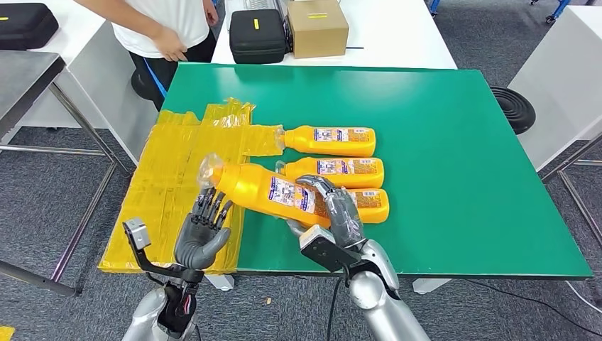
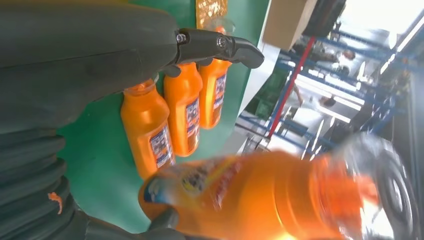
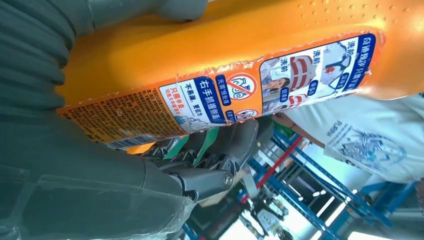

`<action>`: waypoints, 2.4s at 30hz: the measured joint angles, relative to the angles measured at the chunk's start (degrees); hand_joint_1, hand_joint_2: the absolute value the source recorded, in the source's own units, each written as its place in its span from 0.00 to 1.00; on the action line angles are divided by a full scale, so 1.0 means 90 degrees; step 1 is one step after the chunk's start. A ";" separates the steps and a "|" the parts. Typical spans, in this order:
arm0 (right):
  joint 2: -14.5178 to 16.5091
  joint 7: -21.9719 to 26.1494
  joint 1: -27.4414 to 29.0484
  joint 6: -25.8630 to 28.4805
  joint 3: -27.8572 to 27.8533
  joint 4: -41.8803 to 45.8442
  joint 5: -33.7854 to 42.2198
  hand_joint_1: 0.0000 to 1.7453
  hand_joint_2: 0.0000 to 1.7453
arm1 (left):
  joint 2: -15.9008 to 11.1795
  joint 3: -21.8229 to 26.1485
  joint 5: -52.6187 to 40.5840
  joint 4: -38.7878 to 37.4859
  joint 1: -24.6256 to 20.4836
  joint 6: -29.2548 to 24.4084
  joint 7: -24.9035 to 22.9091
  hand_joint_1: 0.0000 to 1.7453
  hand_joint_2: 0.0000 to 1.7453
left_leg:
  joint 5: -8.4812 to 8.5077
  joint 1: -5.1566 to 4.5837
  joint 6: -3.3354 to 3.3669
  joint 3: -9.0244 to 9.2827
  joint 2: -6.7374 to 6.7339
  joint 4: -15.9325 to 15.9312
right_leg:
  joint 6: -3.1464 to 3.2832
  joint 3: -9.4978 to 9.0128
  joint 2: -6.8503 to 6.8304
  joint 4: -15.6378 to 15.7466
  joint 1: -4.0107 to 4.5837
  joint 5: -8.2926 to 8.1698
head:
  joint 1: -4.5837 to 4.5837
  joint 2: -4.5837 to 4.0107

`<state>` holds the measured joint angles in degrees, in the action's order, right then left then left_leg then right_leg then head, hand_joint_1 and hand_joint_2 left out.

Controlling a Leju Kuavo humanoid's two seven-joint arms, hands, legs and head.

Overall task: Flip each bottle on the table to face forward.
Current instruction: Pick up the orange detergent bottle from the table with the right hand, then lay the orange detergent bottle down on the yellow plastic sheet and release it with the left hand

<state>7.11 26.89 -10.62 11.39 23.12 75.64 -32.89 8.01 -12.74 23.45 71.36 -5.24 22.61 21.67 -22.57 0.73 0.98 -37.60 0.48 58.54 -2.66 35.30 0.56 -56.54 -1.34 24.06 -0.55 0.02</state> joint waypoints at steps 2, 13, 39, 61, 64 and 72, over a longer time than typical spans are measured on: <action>0.0039 0.0043 -0.0011 -0.0018 0.0000 -0.0177 0.0055 1.00 1.00 | -0.0018 -0.0070 -0.0094 -0.0067 -0.0060 0.0013 0.0047 0.00 1.00 | 0.0000 0.0000 0.0000 -0.0001 0.0000 0.0000 | 0.0000 0.0000 0.0000 0.0000 0.0000 0.0000 | 0.0001 0.0000; 0.0366 0.0004 -0.0013 -0.0028 0.0029 -0.0714 -0.0013 1.00 1.00 | -0.0012 -0.0313 -0.0281 -0.0466 -0.0387 -0.0096 0.0112 0.00 1.00 | 0.0000 0.0001 0.0000 -0.0001 -0.0001 0.0000 | 0.0000 0.0003 0.0001 0.0000 0.0001 0.0000 | 0.0001 0.0000; 0.0637 -0.0185 -0.0219 -0.0330 0.0252 -0.1367 -0.0330 1.00 1.00 | 0.0053 -0.0528 -0.0015 -0.0965 -0.0660 0.0004 -0.0007 0.00 1.00 | 0.0000 0.0000 0.0000 -0.0002 -0.0001 0.0000 | 0.0001 0.0004 0.0001 -0.0001 0.0000 0.0000 | 0.0001 0.0000; 0.0757 -0.0362 -0.0636 -0.0456 0.0691 -0.2240 -0.0517 1.00 1.00 | 0.0101 -0.0432 0.0713 -0.1027 -0.0649 -0.0299 0.0143 0.70 1.00 | 0.0001 0.0001 -0.0001 -0.0001 -0.0001 0.0000 | 0.0001 0.0004 0.0001 -0.0001 0.0001 -0.0001 | 0.0000 0.0000; 0.0758 -0.0347 -0.0658 -0.0475 0.0696 -0.2268 -0.0460 1.00 1.00 | 0.0098 -0.0422 0.0761 -0.1027 -0.0632 -0.0170 0.0230 1.00 1.00 | 0.0001 0.0001 -0.0001 -0.0001 -0.0001 0.0000 | 0.0001 0.0004 0.0001 -0.0001 0.0000 -0.0001 | 0.0001 0.0000; 0.0760 -0.0260 -0.0681 -0.0523 0.0702 -0.2285 -0.0388 1.00 1.00 | 0.0048 -0.0415 0.0790 -0.1027 -0.0597 0.0099 0.0389 1.00 1.00 | 0.0001 0.0001 -0.0001 -0.0001 -0.0002 0.0000 | 0.0001 0.0005 0.0001 -0.0001 0.0000 0.0000 | 0.0001 0.0000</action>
<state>13.94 24.55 -16.75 6.68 29.44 55.07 -36.38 8.44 -16.48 30.56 62.12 -10.62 23.50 25.17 -22.57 0.74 0.97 -37.61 0.47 58.54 -2.66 35.34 0.57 -56.55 -1.34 24.05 -0.55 0.02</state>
